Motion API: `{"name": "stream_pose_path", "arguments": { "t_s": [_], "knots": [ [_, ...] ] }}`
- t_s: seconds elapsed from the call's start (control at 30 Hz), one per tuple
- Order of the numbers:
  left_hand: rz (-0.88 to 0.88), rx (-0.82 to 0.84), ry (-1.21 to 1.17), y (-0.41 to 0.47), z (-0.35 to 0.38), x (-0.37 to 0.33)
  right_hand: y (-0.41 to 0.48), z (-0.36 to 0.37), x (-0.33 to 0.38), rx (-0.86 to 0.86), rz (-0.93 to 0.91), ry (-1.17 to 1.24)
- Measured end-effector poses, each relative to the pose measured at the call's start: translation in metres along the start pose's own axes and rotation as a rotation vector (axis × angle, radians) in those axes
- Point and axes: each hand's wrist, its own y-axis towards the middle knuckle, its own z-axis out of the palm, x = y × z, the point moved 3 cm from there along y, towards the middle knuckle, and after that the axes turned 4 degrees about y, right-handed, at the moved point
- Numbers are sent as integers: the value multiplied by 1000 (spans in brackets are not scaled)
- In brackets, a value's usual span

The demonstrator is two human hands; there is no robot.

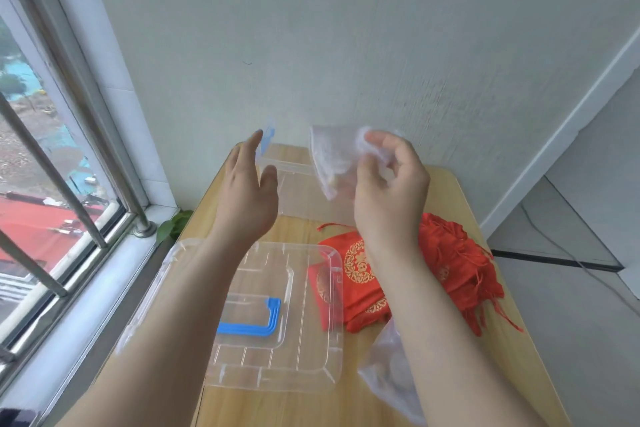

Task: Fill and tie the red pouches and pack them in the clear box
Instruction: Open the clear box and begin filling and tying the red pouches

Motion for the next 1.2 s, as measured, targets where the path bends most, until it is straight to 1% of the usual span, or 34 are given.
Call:
{"name": "stream_pose_path", "arguments": {
  "t_s": [0.07,0.1,0.2,0.3,0.43,0.53,0.57,0.6,0.63,0.7,0.73,0.77,0.8,0.87,0.9,0.93,1.0,1.07,1.13,1.2],
  "knots": [
    [-79,16,-70,6,2,2,13,19,5,-13,-84,-104],
    [-102,-3,-77,7,3,3,18,30,6,-2,-112,-151],
    [-100,-126,-41,10,0,4,30,62,2,84,-190,-342],
    [-110,-218,-51,9,-3,6,39,86,-6,217,-140,-528],
    [-117,-238,-115,12,-5,11,44,111,-16,344,-160,-716],
    [-91,-251,-94,14,-7,12,36,122,-19,544,-129,-626],
    [-89,-261,-97,15,-8,13,34,122,-20,577,-111,-568],
    [-98,-269,-111,15,-9,16,33,120,-19,563,-98,-509],
    [-118,-271,-122,16,-10,19,34,114,-18,511,-87,-433],
    [-184,-247,-91,16,-13,27,34,95,-16,360,-90,-278],
    [-217,-202,-27,15,-14,30,31,82,-15,281,-115,-231],
    [-239,-121,91,12,-15,31,27,69,-14,211,-141,-197],
    [-247,-2,254,7,-13,29,20,55,-14,159,-154,-177],
    [-241,290,583,-12,0,26,4,28,-18,104,-151,-198],
    [-248,425,697,-26,9,23,-5,16,-23,99,-144,-242],
    [-263,526,772,-41,17,19,-14,6,-27,111,-128,-301],
    [-286,640,810,-70,29,13,-33,-10,-36,191,-95,-454],
    [-301,703,752,-91,37,13,-53,-24,-40,277,-99,-681],
    [-321,719,673,-102,41,13,-70,-36,-41,388,-97,-874],
    [-340,724,629,-106,44,13,-82,-46,-37,534,-78,-988]
  ]
}}
